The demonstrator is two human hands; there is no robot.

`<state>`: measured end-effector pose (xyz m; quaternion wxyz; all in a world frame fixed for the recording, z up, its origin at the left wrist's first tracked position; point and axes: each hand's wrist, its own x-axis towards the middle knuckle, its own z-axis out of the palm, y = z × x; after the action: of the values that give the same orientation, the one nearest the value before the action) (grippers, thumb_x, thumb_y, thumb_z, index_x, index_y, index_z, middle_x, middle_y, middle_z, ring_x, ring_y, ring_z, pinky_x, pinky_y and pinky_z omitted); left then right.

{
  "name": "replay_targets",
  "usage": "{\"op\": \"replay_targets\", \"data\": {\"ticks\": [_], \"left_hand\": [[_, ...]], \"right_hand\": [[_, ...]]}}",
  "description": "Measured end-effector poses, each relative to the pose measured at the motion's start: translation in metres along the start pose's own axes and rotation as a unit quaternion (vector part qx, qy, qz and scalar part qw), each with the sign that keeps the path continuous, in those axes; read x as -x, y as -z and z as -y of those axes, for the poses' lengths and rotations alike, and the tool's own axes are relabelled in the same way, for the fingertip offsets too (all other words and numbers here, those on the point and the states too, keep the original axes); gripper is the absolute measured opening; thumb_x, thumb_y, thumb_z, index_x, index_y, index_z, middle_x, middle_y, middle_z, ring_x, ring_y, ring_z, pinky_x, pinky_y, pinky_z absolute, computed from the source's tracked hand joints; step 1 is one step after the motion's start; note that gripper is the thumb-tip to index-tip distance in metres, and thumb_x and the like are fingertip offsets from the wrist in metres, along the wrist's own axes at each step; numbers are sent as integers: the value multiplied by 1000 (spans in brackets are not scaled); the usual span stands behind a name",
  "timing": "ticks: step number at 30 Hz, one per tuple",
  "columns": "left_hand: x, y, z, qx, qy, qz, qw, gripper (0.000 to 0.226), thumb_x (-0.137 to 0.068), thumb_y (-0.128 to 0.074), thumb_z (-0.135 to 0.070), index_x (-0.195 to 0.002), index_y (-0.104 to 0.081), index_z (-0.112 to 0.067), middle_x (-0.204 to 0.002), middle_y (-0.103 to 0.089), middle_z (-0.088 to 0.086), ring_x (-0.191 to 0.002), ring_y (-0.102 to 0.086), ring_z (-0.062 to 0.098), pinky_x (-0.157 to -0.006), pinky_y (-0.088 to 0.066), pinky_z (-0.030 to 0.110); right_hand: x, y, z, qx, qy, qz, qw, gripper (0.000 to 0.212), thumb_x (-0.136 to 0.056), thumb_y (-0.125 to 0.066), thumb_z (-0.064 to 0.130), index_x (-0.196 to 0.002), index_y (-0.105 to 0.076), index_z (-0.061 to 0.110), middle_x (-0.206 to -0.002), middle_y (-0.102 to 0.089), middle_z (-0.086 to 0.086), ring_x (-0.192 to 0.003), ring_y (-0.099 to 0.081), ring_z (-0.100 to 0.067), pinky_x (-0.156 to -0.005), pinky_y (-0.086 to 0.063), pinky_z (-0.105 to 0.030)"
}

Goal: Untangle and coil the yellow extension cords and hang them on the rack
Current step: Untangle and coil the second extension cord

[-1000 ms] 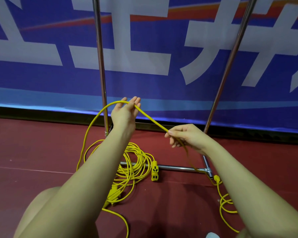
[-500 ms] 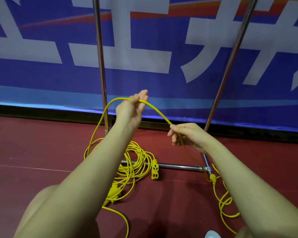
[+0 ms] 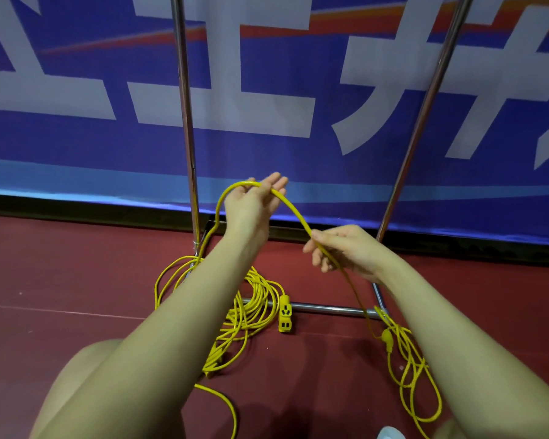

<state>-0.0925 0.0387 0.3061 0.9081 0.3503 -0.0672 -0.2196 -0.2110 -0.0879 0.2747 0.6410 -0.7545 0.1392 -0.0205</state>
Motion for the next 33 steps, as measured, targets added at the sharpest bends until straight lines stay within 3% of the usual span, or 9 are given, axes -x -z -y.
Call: {"op": "replay_targets", "data": {"ticks": [3, 6, 8, 12, 18, 23, 27, 30, 33], "left_hand": [[-5, 8, -15, 31, -9, -44, 998, 8, -95, -44, 8, -102, -47, 8, -120, -57, 27, -96, -62, 29, -68, -57, 25], [-7, 15, -10, 22, -6, -43, 999, 13, -97, -45, 0, -107, -46, 8, -107, -61, 20, -89, -66, 26, -68, -57, 24], [0, 11, 4, -49, 26, -11, 998, 8, -95, -50, 0, -101, -46, -2, -94, -62, 13, -74, -69, 19, -67, -56, 25], [15, 0, 23, -106, 54, 24, 993, 26, -94, -45, 8, -117, -37, -1, -98, -60, 15, -77, -67, 22, -64, -58, 24], [3, 3, -2, 5, 32, 11, 999, 33, -95, -41, 10, -127, -36, 2, -112, -57, 25, -81, -67, 29, -71, -58, 31], [-10, 12, -15, 60, 2, -29, 998, 40, -96, -43, 7, -134, -32, 5, -113, -55, 26, -91, -64, 32, -69, -58, 30], [-2, 8, -3, -59, 56, 15, 997, 40, -90, -52, 9, -123, -33, -5, -104, -59, 19, -79, -67, 23, -73, -57, 33], [10, 2, 16, -190, 80, 75, 976, 55, -84, -57, 13, -131, -32, -1, -108, -61, 16, -85, -66, 20, -83, -52, 32], [10, 2, 18, -148, 65, 79, 984, 45, -88, -50, 16, -128, -35, 0, -104, -63, 14, -82, -69, 18, -75, -55, 25]], "right_hand": [[3, 5, -12, 27, -15, -22, 999, 29, -94, -54, 24, -78, -70, 4, -58, -60, -3, -50, -48, -12, -53, -40, -18], [3, 5, -12, 14, -6, -29, 999, 27, -94, -54, 20, -76, -68, 6, -54, -54, 1, -43, -38, -6, -49, -33, -19], [1, -1, -7, 4, 8, -30, 1000, 29, -96, -52, 20, -75, -67, 6, -53, -51, 2, -41, -35, -5, -48, -30, -21], [0, -11, 6, -18, 21, -4, 1000, 29, -97, -50, 20, -79, -65, 5, -55, -55, 1, -43, -41, -7, -48, -34, -21], [2, -1, 1, -41, 4, 12, 999, 29, -95, -50, 21, -81, -67, 2, -59, -60, -6, -53, -52, -17, -55, -45, -21], [5, 9, -13, -16, -39, -5, 999, 23, -93, -55, 20, -82, -68, 3, -62, -61, -5, -55, -54, -15, -57, -46, -20], [2, 2, -11, 0, -33, -53, 998, 19, -90, -60, 17, -77, -68, 6, -56, -60, -2, -44, -52, -9, -49, -42, -18], [0, -5, -5, -22, -6, -90, 996, 19, -90, -60, 18, -77, -67, 8, -55, -60, -1, -40, -53, -9, -45, -39, -17], [1, -8, 5, -42, 18, -78, 996, 20, -92, -57, 20, -80, -67, 7, -55, -60, -1, -40, -54, -10, -44, -38, -16]]}}
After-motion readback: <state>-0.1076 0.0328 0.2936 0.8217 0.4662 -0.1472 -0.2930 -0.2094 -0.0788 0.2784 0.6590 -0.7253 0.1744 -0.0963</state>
